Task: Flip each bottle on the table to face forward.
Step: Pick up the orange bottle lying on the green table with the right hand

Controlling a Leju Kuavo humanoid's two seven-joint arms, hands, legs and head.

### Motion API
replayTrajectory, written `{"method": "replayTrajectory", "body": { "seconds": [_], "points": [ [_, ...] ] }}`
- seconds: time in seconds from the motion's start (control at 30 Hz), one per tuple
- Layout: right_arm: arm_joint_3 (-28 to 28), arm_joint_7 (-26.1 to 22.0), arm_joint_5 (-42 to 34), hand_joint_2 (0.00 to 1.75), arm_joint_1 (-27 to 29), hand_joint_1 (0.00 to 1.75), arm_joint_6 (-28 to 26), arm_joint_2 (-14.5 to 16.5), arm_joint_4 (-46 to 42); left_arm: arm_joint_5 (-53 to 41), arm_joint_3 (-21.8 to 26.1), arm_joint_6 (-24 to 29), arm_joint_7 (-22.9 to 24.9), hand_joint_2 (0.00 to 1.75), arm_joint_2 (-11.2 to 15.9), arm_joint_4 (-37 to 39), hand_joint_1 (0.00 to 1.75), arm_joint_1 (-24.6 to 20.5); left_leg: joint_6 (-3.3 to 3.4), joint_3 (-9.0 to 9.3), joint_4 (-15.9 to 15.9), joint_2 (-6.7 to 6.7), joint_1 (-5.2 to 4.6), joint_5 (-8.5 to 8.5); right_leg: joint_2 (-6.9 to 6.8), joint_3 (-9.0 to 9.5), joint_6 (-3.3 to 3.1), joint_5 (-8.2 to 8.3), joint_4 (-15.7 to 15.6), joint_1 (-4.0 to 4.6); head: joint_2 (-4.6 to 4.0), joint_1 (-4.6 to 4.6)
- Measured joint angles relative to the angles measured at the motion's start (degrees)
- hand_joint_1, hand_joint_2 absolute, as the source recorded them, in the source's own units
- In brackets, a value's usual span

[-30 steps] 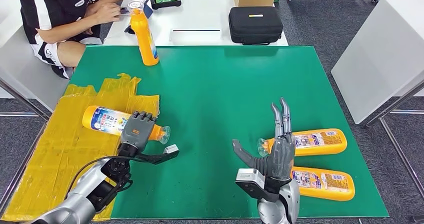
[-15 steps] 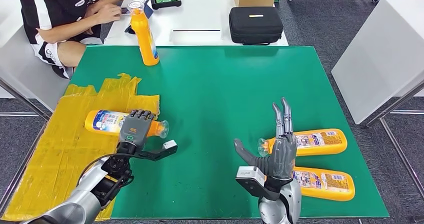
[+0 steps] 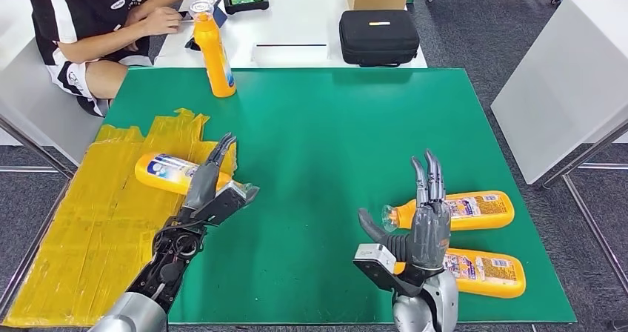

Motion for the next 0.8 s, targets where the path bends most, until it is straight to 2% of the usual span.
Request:
{"method": "replayTrajectory", "body": {
  "seconds": [0.27, 0.4, 0.47, 0.53, 0.7, 0.8],
  "points": [
    [-0.34, 0.11, 0.2, 1.75, 0.02, 0.0, -0.01, -0.23, -0.24, 1.39, 1.48, -1.37, -0.79, 0.0, -0.63, -4.24, 0.0, 1.46, -0.02, 0.02, 0.0, 0.01, 0.03, 0.02, 0.0, 0.01, 0.0, 0.0, 0.02, 0.02, 0.0, -0.01],
    [-0.45, 0.34, 3.25, 1.75, 0.03, 0.0, -0.01, -0.49, -0.63, 10.24, 1.52, -9.07, -5.08, 0.0, -0.67, -8.1, 0.0, 3.27, -0.02, 0.01, 0.0, 0.02, 0.02, 0.02, 0.01, 0.0, 0.0, 0.0, 0.02, 0.01, 0.0, -0.01],
    [-0.62, 1.13, 7.51, 1.75, 0.06, 0.0, -0.01, -0.78, -1.49, 16.13, 1.52, -14.47, -7.01, 0.87, -0.67, -11.41, 0.0, 4.65, -0.02, 0.01, 0.0, 0.02, 0.02, 0.01, 0.0, 0.0, 0.0, 0.0, 0.02, 0.01, 0.0, -0.01],
    [-0.73, 3.87, 13.44, 1.75, 0.19, 0.0, -0.02, -1.56, -2.8, 21.77, 1.52, -19.54, -8.08, 1.75, -0.67, -15.25, 0.0, 6.21, -0.01, 0.0, 0.0, 0.01, 0.01, 0.01, 0.0, 0.0, 0.0, 0.0, 0.02, 0.0, 0.0, -0.01],
    [1.58, 15.99, 24.91, 1.75, 0.11, 0.0, 1.73, -7.18, -5.95, 32.28, 1.52, -28.66, -8.67, 1.75, -0.63, -24.31, 0.0, 10.01, 0.01, -0.03, 0.0, 0.0, -0.02, -0.01, -0.01, 0.01, 0.0, 0.0, 0.0, -0.03, 0.0, -0.01],
    [4.35, 20.45, 25.91, 1.75, -0.97, 0.0, 8.26, -12.75, -7.51, 34.15, 1.52, -32.23, -8.71, 1.75, -0.65, -28.23, 0.0, 11.37, 0.03, -0.02, 0.0, -0.03, -0.06, -0.01, -0.03, 0.01, 0.01, 0.0, -0.01, -0.04, 0.0, -0.01]
  ]
}}
